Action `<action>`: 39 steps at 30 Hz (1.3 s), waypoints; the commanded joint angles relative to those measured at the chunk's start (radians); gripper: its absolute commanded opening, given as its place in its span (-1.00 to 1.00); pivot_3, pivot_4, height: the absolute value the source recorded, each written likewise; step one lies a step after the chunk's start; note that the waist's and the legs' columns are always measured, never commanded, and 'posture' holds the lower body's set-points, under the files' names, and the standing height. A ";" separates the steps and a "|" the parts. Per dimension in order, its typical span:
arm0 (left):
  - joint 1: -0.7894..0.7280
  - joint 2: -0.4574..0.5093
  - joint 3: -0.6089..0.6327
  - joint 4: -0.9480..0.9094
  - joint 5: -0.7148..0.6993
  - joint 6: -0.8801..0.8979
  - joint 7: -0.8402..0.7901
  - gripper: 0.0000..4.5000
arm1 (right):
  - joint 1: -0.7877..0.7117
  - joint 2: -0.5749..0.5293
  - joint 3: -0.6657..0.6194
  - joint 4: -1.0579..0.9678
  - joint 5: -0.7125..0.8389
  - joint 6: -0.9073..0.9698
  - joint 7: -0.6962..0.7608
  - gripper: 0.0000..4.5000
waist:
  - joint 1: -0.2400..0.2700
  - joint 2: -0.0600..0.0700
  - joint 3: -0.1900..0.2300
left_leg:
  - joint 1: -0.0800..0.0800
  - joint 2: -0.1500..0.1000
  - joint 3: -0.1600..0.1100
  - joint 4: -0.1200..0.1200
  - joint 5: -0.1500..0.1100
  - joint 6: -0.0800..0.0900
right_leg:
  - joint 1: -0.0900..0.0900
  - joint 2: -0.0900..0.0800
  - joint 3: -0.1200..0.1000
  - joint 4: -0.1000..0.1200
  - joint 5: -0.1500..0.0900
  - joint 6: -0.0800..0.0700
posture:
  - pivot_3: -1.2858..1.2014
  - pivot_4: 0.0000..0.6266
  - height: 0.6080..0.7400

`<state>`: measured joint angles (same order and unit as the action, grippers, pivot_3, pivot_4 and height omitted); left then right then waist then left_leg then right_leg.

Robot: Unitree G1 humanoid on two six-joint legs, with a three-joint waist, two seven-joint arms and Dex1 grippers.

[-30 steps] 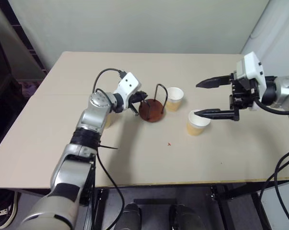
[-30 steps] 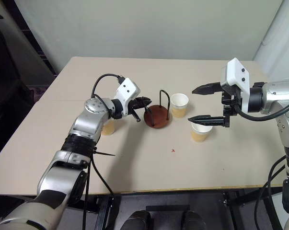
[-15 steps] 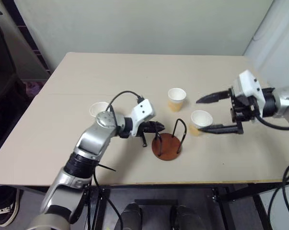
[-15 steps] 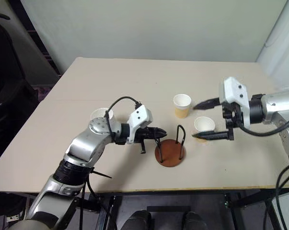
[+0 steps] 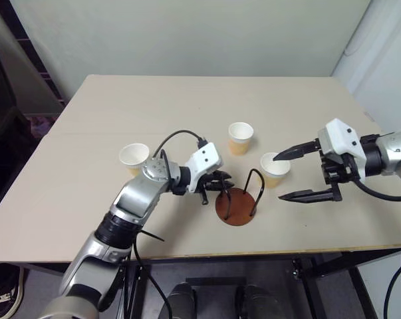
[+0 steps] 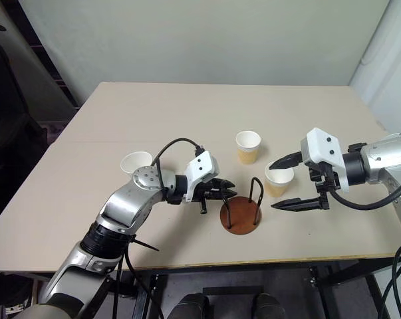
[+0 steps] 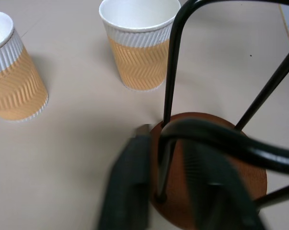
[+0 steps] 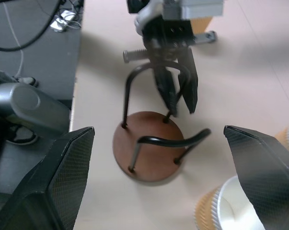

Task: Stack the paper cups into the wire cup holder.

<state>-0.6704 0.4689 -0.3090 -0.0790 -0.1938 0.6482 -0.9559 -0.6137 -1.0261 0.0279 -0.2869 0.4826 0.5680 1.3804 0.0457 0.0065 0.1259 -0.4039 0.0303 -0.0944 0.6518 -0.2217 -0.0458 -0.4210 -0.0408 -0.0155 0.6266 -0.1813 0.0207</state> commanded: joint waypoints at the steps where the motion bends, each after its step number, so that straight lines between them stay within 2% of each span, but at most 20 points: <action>1: 0.012 0.020 -0.002 -0.039 0.023 -0.070 0.002 0.22 | -0.011 -0.005 0.021 0.008 -0.035 -0.030 -0.005 1.00 | 0.000 0.000 0.000 | 0.000 0.000 0.000 0.000 0.000 0.000 | 0.000 0.000 0.002 0.000 0.000 0.000 | 0.03 -0.52 1.00; 3: 0.024 0.024 -0.001 -0.039 0.033 -0.096 0.014 0.49 | -0.015 -0.006 0.040 0.024 -0.061 -0.046 -0.004 1.00 | 0.000 0.000 0.000 | 0.001 0.000 0.001 0.000 0.000 0.000 | 0.000 0.000 0.004 0.000 -0.001 0.001 | 0.03 -0.52 1.00; 7: 0.077 0.051 0.036 -0.073 0.020 -0.110 0.016 0.49 | -0.038 0.002 0.101 0.088 -0.149 -0.097 -0.017 1.00 | -0.001 0.000 0.000 | 0.002 0.000 0.001 0.000 -0.002 0.001 | 0.000 -0.001 0.009 0.000 -0.001 0.003 | 0.03 -0.52 1.00; 9: 0.111 0.074 0.068 -0.094 0.009 -0.115 0.018 0.49 | -0.054 0.016 0.135 0.134 -0.200 -0.133 -0.027 1.00 | -0.004 0.000 0.000 | 0.003 0.000 0.001 0.000 -0.007 0.010 | 0.000 -0.001 0.012 0.000 -0.001 0.004 | 0.03 -0.52 1.00; 15: 0.218 0.158 0.247 -0.207 -0.104 -0.123 -0.011 0.49 | -0.107 0.060 0.202 0.265 -0.311 -0.242 -0.017 1.00 | -0.014 0.000 0.000 | 0.004 0.001 0.001 0.001 -0.009 0.012 | -0.002 -0.001 0.016 0.000 -0.002 0.004 | 0.03 -0.52 1.00; 20: 0.296 0.296 0.421 -0.354 -0.319 -0.049 -0.143 0.49 | -0.145 0.114 0.253 0.364 -0.377 -0.310 -0.006 1.00 | -0.018 0.000 0.000 | 0.004 0.001 0.000 -0.001 -0.010 0.012 | -0.003 -0.001 0.016 0.000 -0.003 0.002 | 0.03 -0.52 1.00; 24: 0.329 0.430 0.514 -0.411 -0.373 -0.047 -0.202 0.49 | -0.170 0.178 0.292 0.478 -0.433 -0.369 -0.007 1.00 | -0.018 0.001 0.000 | 0.004 0.003 0.000 -0.002 -0.014 0.012 | -0.006 -0.001 0.016 0.002 -0.002 0.000 | 0.03 -0.52 1.00; 27: 0.337 0.474 0.543 -0.430 -0.397 -0.042 -0.196 0.50 | -0.182 0.205 0.297 0.540 -0.459 -0.403 -0.009 0.75 | -0.017 0.001 0.000 | 0.004 0.002 0.000 -0.003 -0.016 0.012 | -0.007 -0.002 0.016 0.003 -0.002 0.000 | 0.03 -0.52 1.00; 32: 0.318 0.499 0.553 -0.478 -0.439 -0.016 -0.154 0.50 | -0.203 0.241 0.290 0.602 -0.480 -0.445 -0.009 -0.05 | -0.021 0.001 0.000 | 0.004 0.003 0.000 -0.003 -0.018 0.010 | -0.009 -0.003 0.016 0.002 0.000 -0.004 | 0.03 -0.52 1.00; 37: 0.317 0.520 0.561 -0.481 -0.458 -0.015 -0.141 0.50 | -0.237 0.228 0.246 0.580 -0.439 -0.435 0.026 -0.85 | -0.023 0.001 0.000 | 0.004 0.003 0.000 -0.004 -0.020 0.007 | -0.012 -0.003 0.016 0.003 0.000 -0.005 | 0.03 -0.52 1.00; 38: 0.314 0.531 0.572 -0.475 -0.464 -0.018 -0.150 0.50 | -0.242 0.210 0.223 0.543 -0.400 -0.409 0.063 -0.98 | -0.023 0.001 0.000 | 0.004 0.003 0.000 -0.004 -0.020 0.007 | -0.012 -0.003 0.016 0.003 0.000 -0.005 | 0.03 -0.52 1.00; 39: 0.313 0.542 0.583 -0.470 -0.471 -0.020 -0.158 0.50 | -0.245 0.191 0.203 0.505 -0.363 -0.386 0.097 -0.98 | -0.023 0.001 0.000 | 0.004 0.003 0.000 -0.004 -0.020 0.006 | -0.012 -0.003 0.016 0.003 0.000 -0.005 | 0.03 -0.52 1.00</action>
<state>-0.3381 0.9840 0.2226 -0.5317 -0.6427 0.6353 -1.1077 -0.8240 -0.7974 0.3039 0.2934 0.0553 0.1578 1.4282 0.0232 0.0077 0.1256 -0.4012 0.0335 -0.0947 0.6470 -0.2421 -0.0396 -0.4341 -0.0439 0.0009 0.6297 -0.1821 0.0152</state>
